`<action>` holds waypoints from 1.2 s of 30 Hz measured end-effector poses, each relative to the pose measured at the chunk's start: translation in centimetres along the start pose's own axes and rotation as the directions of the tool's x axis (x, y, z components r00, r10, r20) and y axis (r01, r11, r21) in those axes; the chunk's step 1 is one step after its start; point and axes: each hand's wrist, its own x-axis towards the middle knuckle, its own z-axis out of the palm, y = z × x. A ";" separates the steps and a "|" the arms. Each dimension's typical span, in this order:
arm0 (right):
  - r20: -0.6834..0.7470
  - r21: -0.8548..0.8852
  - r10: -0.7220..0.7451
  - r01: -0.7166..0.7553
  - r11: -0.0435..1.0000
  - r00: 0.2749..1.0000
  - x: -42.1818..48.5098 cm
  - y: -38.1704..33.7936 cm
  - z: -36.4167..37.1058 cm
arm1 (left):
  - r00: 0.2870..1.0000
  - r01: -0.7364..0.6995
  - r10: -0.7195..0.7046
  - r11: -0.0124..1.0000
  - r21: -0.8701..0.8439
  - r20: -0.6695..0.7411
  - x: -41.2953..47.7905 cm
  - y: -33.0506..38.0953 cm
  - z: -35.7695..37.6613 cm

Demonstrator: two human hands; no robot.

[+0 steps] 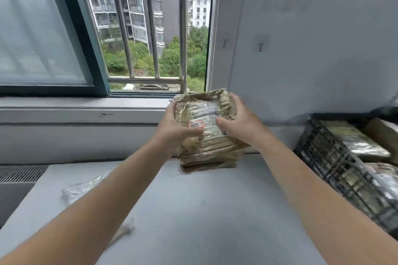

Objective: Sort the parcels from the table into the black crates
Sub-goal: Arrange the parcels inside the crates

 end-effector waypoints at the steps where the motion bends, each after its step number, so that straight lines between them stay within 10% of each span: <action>1: -0.023 -0.009 0.027 -0.027 1.000 0.999 -0.6 0.3 -0.7 | 0.999 0.012 -0.011 1.000 -0.008 0.043 0.1 0.3 0.7; 17: -0.339 -0.113 0.239 -0.292 0.950 0.910 -14.7 7.0 -16.5 | 0.900 -0.142 0.099 0.987 0.072 0.425 -4.3 4.2 19.6; 36: -0.467 -0.068 0.248 -0.314 0.947 0.849 -25.2 29.5 -50.2 | 0.850 -0.241 0.224 0.970 -0.025 0.478 -12.6 14.3 59.9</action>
